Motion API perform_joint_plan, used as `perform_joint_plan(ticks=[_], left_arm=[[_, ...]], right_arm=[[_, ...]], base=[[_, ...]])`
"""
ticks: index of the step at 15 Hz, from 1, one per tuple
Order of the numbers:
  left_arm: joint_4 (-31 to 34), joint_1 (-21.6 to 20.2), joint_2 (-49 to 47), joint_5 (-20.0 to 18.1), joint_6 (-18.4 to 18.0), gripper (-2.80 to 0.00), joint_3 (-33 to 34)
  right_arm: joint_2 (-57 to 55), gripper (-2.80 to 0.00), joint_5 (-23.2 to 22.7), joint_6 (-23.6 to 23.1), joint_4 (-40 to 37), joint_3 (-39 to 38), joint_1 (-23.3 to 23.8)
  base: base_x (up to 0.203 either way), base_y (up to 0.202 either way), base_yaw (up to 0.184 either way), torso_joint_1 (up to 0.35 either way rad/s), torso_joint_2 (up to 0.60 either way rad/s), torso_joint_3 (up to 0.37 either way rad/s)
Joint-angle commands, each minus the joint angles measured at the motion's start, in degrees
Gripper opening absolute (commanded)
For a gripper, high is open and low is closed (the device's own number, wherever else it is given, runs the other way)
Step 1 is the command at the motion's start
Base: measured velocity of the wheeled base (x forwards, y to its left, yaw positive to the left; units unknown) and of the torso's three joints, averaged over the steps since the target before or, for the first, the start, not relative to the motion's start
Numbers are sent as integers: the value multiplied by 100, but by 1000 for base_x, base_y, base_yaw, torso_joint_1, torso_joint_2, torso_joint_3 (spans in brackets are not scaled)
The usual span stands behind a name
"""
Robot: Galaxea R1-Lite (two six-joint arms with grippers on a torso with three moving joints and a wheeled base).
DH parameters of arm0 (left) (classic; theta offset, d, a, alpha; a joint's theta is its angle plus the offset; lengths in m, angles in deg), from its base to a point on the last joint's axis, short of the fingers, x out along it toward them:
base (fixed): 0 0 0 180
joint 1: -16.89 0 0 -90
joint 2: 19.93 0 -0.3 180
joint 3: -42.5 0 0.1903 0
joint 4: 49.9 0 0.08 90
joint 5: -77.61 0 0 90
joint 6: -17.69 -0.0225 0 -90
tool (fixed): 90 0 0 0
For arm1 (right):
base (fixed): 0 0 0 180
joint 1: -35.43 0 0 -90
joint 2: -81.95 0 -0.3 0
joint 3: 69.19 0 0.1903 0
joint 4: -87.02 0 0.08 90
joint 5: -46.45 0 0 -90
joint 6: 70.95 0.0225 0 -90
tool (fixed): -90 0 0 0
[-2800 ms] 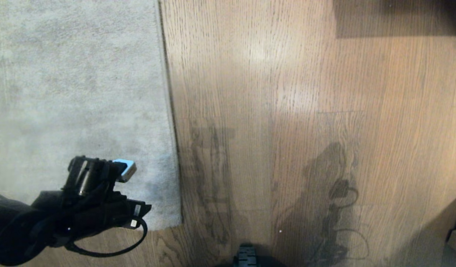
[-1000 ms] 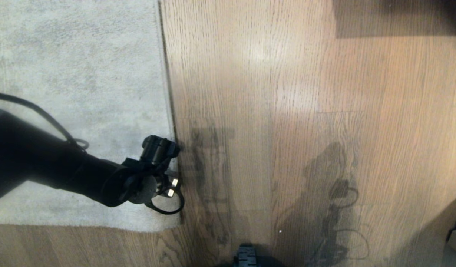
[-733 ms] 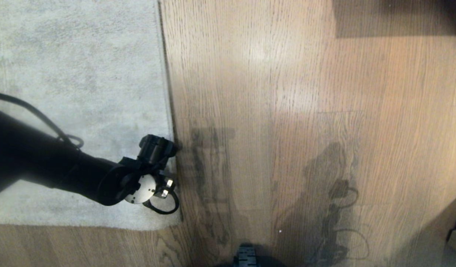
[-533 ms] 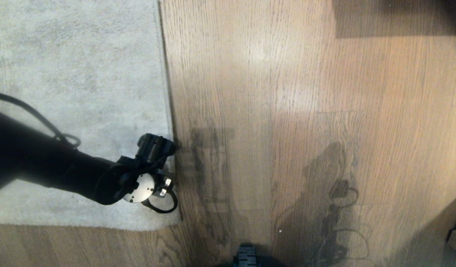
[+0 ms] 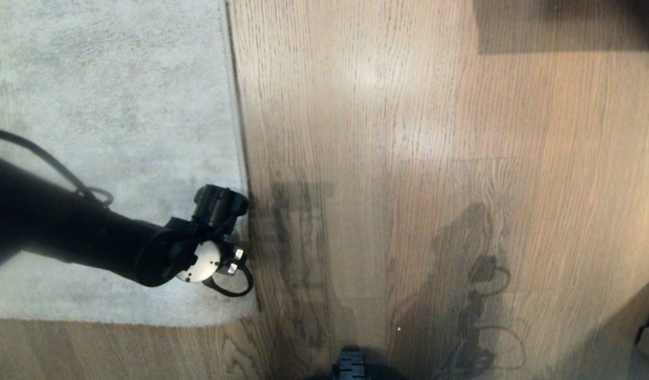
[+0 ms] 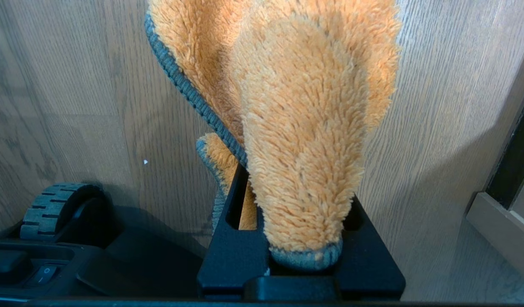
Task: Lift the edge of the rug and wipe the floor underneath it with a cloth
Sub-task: Lift up the carpet
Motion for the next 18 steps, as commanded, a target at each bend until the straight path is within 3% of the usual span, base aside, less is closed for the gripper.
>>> perform_joint_plan(ticks=[1,8,18], left_arm=[[-85,-24,3,37,7,0,-140],[-78,-112,1,61,36,0,-428],[457,225,487,26,80,0,-208]], right_arm=[[-7,-280,-3,-5,0,0,-2],[-7,-280,-3,-5,0,0,-2],[-7,-280,-3,-5,0,0,-2]], base=[[0,0,0,0,0,0],[0,0,0,0,0,0],[0,0,0,0,0,0]])
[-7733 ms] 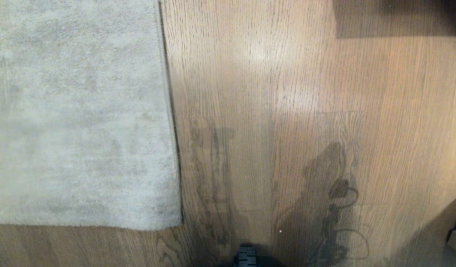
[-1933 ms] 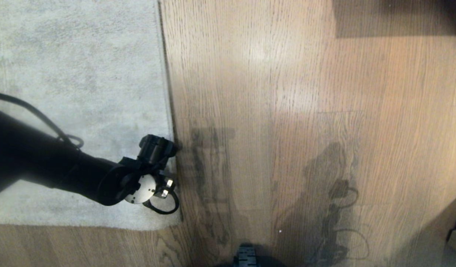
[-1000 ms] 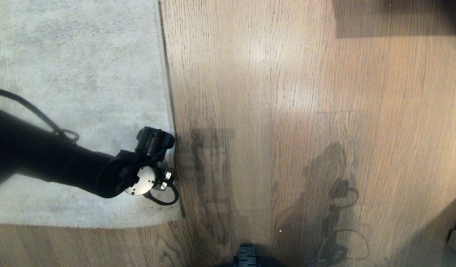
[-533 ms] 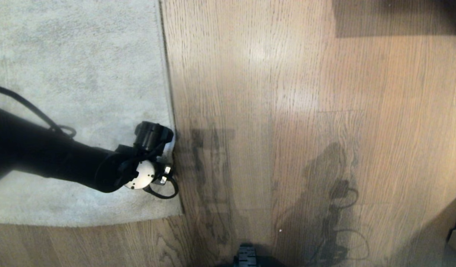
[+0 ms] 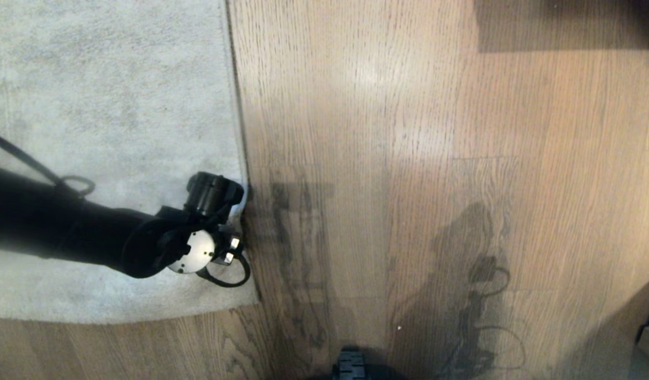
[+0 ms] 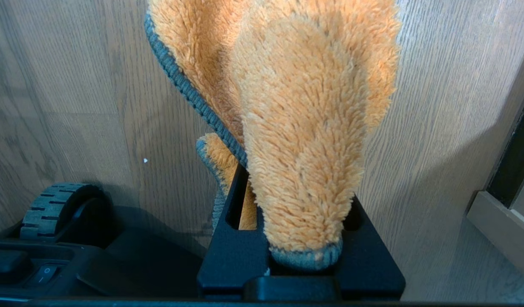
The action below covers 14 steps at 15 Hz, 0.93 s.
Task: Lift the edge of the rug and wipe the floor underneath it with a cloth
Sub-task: Lift up the carpet
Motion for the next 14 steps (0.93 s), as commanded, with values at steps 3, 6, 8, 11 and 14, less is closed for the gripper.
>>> perform_joint_plan(ticks=[3,6,8,11,14], left_arm=[[382,242,369,-4,14,0,14],[568,366,536,-101,58,0,1],[530,394,510,-126,67,0,-63],[518,377,376,-331,227,0,-244],[510,352,117,-419,310,0,-478]], right_arm=[[-7,-280,-3,-4,0,0,-2],[-7,-280,-3,-4,0,0,-2],[-7,-280,-3,-4,0,0,-2],[-7,-280,-3,-4,0,0,-2],[-7,-280,-3,-4,0,0,-2]], base=[[0,0,0,0,0,0],[0,0,0,0,0,0],[0,0,0,0,0,0],[0,0,0,0,0,0],[0,0,0,0,0,0]])
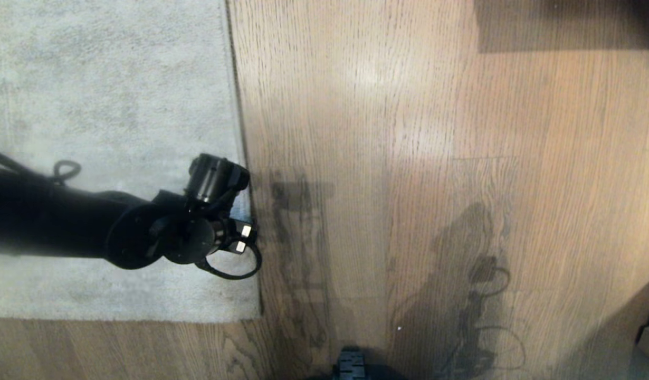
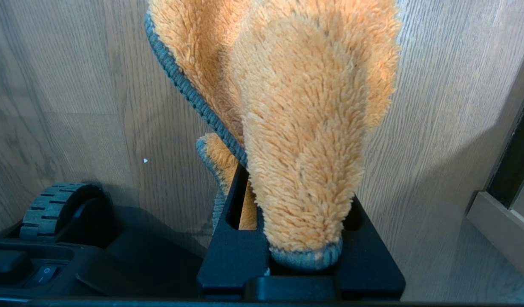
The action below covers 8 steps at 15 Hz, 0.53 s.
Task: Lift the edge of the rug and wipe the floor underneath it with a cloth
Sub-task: Lift up the carpet
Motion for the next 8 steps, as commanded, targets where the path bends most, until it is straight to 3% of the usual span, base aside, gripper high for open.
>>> perform_joint_plan(ticks=[1,8], left_arm=[[0,-12,-267,5,25,0,-204],[3,-95,-823,13,14,0,-829]], right_arm=[[-7,-280,-3,-3,-3,0,-2],[-7,-280,-3,-3,-3,0,-2]], base=[[0,0,0,0,0,0],[0,0,0,0,0,0]])
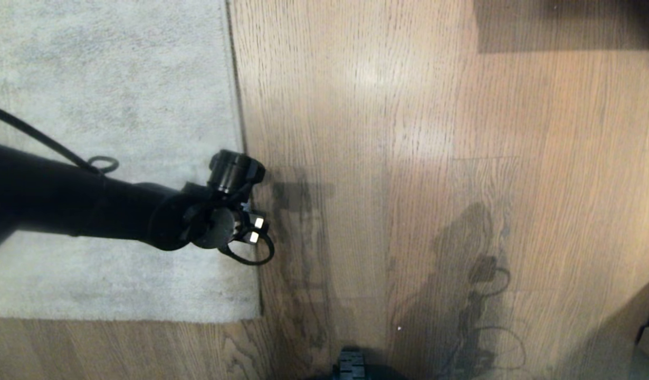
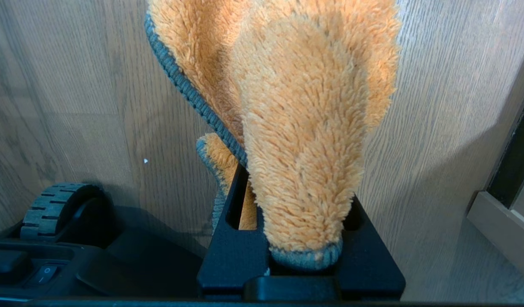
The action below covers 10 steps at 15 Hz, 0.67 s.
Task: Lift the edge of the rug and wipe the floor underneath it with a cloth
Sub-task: Lift up the carpet
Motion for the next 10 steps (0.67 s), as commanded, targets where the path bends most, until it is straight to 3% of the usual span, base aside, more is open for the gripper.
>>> perform_joint_plan(ticks=[1,4,10], left_arm=[[-34,-77,-150,30,-17,0,-55],[16,-163,-61,93,-114,0,1],[37,-328,145,699,-581,0,193]], right_arm=[[-7,-280,-3,-5,0,0,-2],[-7,-280,-3,-5,0,0,-2],[-7,-280,-3,-5,0,0,-2]], base=[[0,0,0,0,0,0],[0,0,0,0,0,0],[0,0,0,0,0,0]])
